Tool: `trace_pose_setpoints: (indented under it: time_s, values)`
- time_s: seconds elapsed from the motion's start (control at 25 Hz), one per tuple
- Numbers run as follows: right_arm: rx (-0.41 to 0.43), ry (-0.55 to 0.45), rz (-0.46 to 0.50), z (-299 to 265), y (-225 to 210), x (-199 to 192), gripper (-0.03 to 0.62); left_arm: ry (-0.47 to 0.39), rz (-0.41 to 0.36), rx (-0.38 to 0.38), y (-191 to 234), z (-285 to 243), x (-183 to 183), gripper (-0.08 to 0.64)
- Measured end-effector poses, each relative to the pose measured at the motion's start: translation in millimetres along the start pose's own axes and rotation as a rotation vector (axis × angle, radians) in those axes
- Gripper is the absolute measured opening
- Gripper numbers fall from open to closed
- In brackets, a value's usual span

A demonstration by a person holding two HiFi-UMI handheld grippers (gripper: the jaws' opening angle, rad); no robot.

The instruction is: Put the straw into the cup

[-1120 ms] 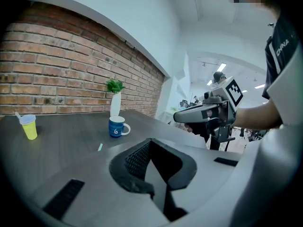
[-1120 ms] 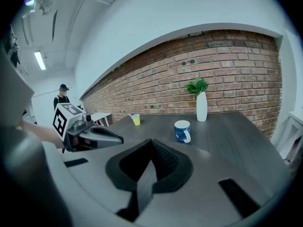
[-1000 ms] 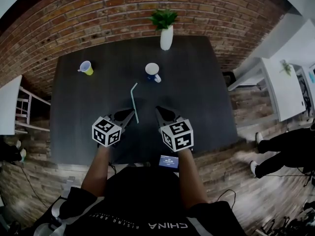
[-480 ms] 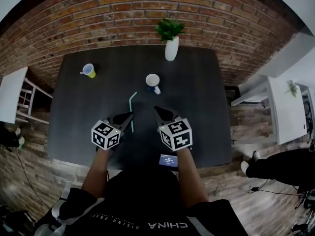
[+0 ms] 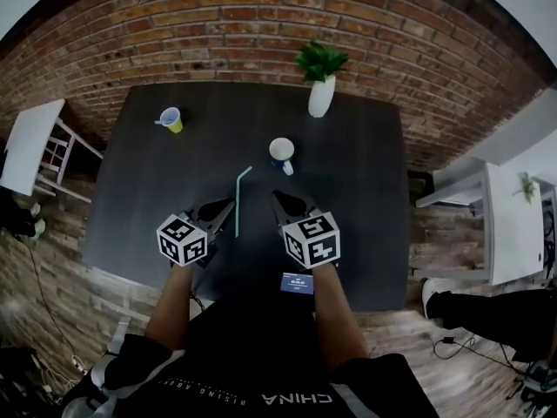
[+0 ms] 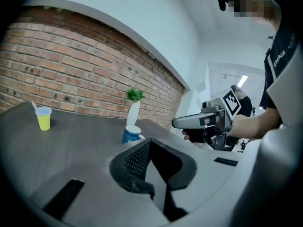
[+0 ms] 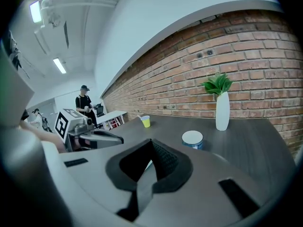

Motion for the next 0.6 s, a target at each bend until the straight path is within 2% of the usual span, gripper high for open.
trace_pose_setpoints:
  time_s: [0.2, 0.36, 0.6]
  values:
    - [0.020, 0.010, 0.020, -4.5, -2.7, 3.8, 0.006, 0.029, 0.048, 0.102, 18.8, -1.1, -11.8, 0.003]
    - [0.042, 0.024, 0.025, -9.4, -2.8, 2.1, 0.006, 0.086, 0.066, 0.216, 35.6, -3.3, -27.8, 0.003]
    - [0.086, 0.064, 0.045, -15.7, -1.2, -8.1, 0.006, 0.192, 0.115, 0.312, 47.9, -16.1, -68.2, 0.012]
Point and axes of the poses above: the fingertips, and each gripper's own axes: z backward along the fingers, y to its left, x out of its top, the point moved 1 cm from there along z, backward along the fingers, and after that the axes turned 1 degree about -y, right-handed, at the moved point
